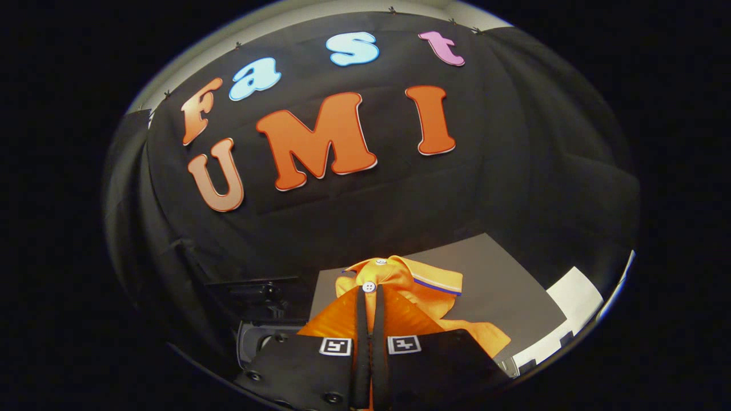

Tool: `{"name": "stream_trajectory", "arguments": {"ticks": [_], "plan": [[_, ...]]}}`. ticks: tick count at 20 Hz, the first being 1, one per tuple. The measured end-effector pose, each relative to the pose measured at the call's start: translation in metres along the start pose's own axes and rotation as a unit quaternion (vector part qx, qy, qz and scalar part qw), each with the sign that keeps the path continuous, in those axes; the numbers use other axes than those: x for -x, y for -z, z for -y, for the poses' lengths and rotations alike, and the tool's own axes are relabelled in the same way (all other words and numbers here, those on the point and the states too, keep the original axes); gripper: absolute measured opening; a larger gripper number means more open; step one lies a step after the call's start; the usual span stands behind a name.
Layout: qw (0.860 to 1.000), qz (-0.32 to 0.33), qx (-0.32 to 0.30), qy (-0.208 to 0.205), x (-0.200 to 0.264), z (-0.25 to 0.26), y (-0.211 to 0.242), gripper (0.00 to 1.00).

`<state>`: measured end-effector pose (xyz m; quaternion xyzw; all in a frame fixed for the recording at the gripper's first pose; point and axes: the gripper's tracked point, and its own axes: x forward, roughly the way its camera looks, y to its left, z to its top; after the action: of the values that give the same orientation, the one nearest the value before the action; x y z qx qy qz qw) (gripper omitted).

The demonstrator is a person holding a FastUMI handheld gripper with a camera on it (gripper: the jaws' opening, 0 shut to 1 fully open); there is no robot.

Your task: Put the clothes into the washing machine and then close the washing machine lid.

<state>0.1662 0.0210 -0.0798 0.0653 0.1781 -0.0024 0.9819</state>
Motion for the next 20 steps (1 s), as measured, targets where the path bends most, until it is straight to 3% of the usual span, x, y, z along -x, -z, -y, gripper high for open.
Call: {"name": "stream_trajectory", "arguments": {"ticks": [7, 12, 16, 20], "plan": [[0.992, 0.045, -0.016, -0.117, 0.052, -0.099, -0.016, 0.09], [0.981, 0.028, 0.002, -0.192, 0.057, -0.184, -0.003, 0.09], [0.976, -0.005, 0.012, -0.218, 0.026, -0.254, 0.046, 0.1], [0.976, -0.053, 0.014, -0.209, -0.037, -0.306, 0.118, 0.09]]}}
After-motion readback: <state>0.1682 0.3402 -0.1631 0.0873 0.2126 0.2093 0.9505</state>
